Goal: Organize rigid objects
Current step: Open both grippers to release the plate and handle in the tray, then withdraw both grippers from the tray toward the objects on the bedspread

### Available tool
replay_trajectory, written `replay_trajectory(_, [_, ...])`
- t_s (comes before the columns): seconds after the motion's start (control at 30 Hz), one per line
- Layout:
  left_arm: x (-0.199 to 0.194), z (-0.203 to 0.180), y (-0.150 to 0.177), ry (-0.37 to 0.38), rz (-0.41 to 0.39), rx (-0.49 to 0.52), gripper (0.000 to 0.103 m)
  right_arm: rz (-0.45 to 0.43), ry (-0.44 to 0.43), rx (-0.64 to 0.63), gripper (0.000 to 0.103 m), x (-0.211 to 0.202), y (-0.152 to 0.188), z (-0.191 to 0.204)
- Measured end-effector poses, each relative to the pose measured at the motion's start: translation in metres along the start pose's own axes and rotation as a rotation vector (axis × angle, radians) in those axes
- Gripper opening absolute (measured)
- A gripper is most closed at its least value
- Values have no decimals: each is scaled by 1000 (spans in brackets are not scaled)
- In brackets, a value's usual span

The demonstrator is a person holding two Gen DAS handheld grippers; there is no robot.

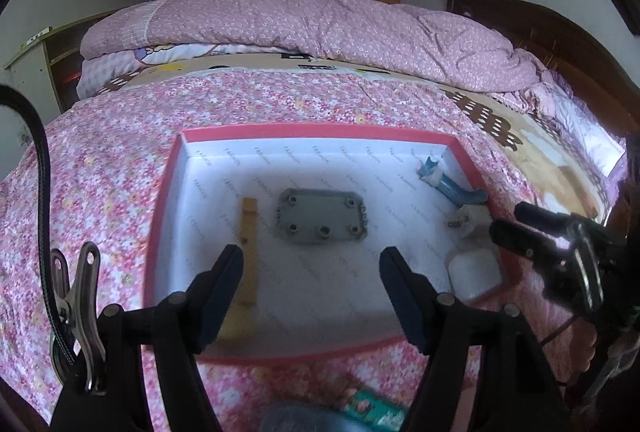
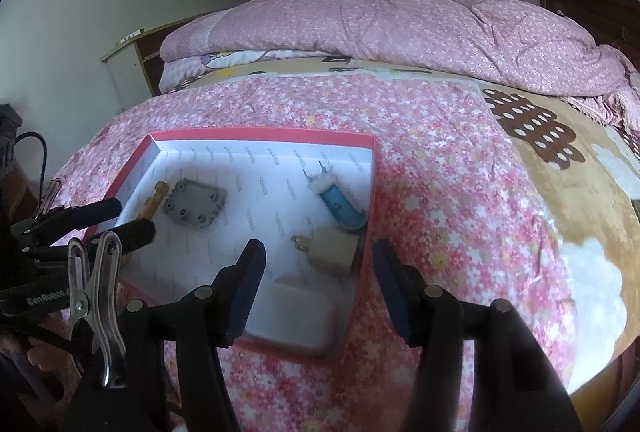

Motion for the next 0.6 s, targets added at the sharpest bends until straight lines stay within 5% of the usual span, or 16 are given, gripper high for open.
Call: replay_trajectory(0.6, [-38,35,62,-35,34,-71,74,11,-22,8,59,-40,47,0])
Point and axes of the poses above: each gripper's, at about its wrist camera, not at the fingertips, and x roughly the way its jaws point, z to its left, y to its underside, the point moved 8 cm from there along x, roughly the way its jaws point, and after that the axes turned 11 degrees about x, right-handed, at the moved point
